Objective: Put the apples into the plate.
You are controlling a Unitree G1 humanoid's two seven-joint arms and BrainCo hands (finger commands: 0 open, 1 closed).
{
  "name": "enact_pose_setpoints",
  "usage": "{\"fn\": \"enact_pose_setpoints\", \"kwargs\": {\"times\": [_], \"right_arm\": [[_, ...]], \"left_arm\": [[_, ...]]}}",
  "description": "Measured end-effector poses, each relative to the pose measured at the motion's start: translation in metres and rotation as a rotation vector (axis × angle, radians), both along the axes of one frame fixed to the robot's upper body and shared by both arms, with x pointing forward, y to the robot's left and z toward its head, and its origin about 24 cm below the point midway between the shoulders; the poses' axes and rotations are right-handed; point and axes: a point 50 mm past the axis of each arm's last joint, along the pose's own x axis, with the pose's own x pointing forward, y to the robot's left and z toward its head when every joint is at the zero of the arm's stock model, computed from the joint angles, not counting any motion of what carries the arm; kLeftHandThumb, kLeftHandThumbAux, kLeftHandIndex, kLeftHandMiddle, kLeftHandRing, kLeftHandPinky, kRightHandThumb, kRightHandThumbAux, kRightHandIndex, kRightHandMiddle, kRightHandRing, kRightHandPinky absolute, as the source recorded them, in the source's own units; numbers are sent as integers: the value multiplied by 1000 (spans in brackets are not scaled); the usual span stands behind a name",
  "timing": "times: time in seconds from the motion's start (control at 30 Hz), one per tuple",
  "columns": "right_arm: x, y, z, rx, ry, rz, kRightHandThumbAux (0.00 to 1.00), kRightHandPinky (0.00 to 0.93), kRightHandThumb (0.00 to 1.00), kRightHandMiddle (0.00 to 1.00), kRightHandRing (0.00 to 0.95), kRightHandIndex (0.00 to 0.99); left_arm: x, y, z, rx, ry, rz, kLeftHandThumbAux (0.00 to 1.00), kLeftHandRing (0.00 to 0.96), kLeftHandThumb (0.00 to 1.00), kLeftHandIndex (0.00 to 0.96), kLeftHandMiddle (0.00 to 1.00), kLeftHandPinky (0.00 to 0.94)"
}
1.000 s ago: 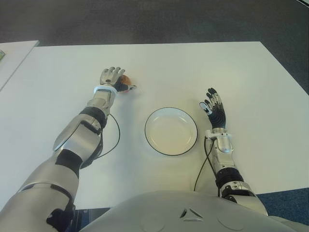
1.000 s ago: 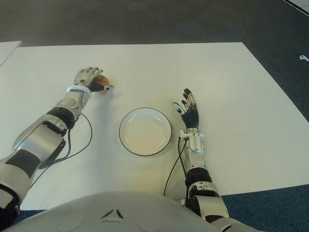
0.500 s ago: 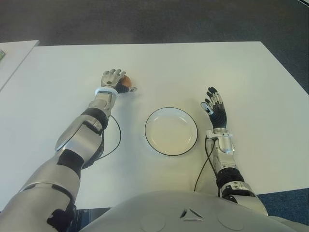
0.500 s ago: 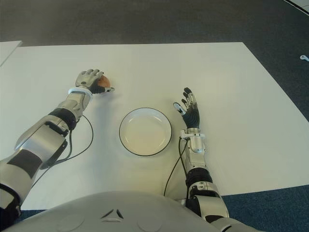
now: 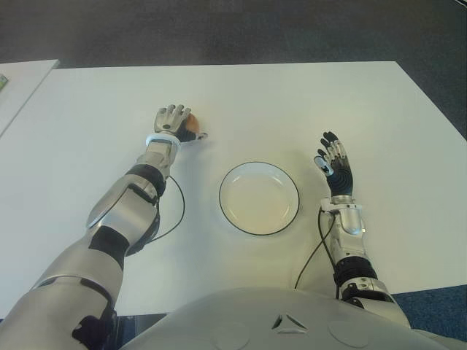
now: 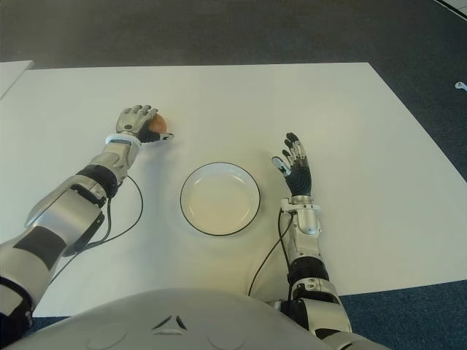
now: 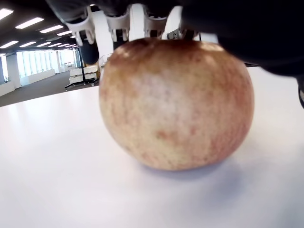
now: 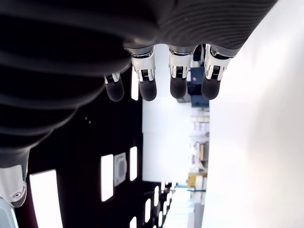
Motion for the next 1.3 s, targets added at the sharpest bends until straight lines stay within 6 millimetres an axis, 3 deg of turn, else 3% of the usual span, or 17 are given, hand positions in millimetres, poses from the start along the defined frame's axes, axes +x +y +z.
{"fn": "enact_pose_setpoints", "kwargs": {"times": [1.23,1.3], "right_arm": [[-25,-25,3,-27,-14,-14,520,0,130,0,0,0],[-26,-26,3,-27,-13,-16,524,0,129,0,0,0]], "left_arm": [[-4,-10,-8,-27,11,6,226,0,206,15,0,0],[-5,-10,-10,-33,14,11,240,63,226,101,72,105]]}}
